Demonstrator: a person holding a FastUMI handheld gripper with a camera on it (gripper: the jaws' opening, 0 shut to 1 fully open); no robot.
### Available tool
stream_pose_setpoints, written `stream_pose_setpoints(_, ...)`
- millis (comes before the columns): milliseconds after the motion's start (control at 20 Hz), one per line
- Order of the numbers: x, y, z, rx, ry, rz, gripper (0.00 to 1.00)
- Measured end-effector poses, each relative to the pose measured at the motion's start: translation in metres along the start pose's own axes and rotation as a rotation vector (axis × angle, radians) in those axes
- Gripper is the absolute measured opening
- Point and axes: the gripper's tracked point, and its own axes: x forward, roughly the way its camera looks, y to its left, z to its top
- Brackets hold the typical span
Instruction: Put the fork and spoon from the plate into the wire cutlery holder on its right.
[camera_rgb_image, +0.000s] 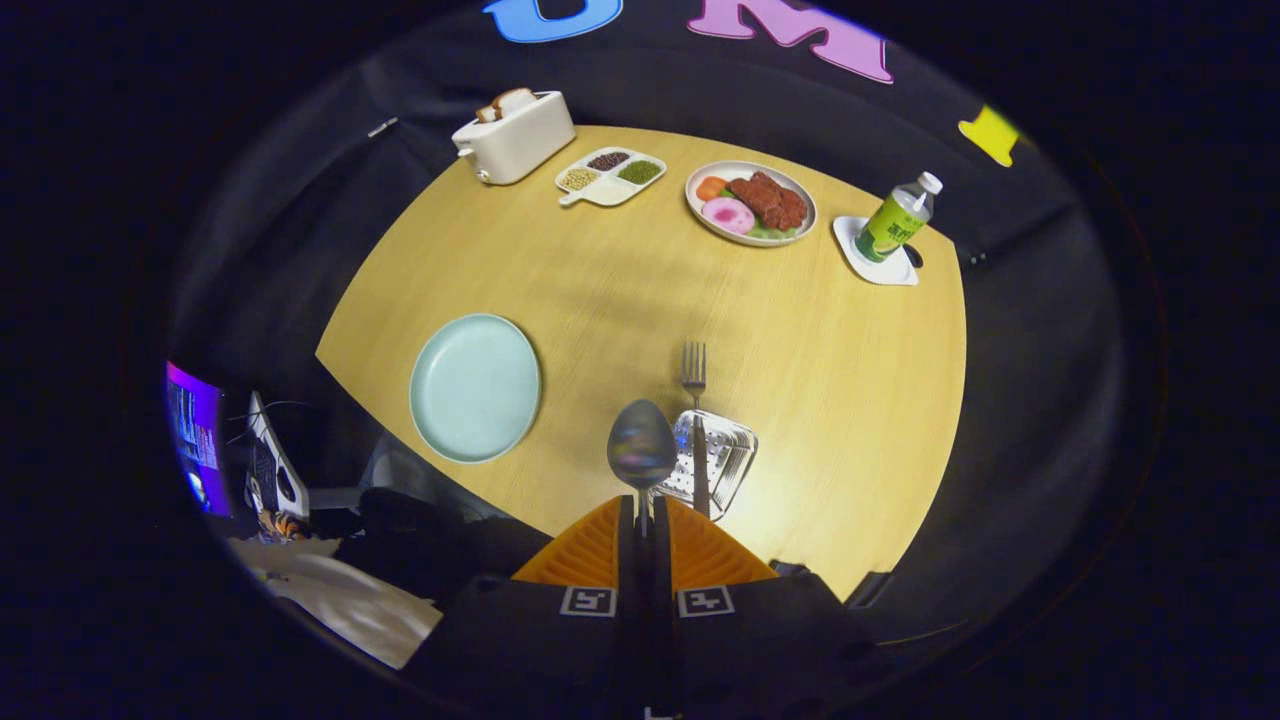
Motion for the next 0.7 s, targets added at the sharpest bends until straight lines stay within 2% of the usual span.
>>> stream_pose_setpoints(450,0.056,-0.025,-0.027,-0.094,0.157,-0.041,0.08)
stream_pose_setpoints(700,0.066,-0.02,-0.024,-0.121,0.179,-0.055,0.08)
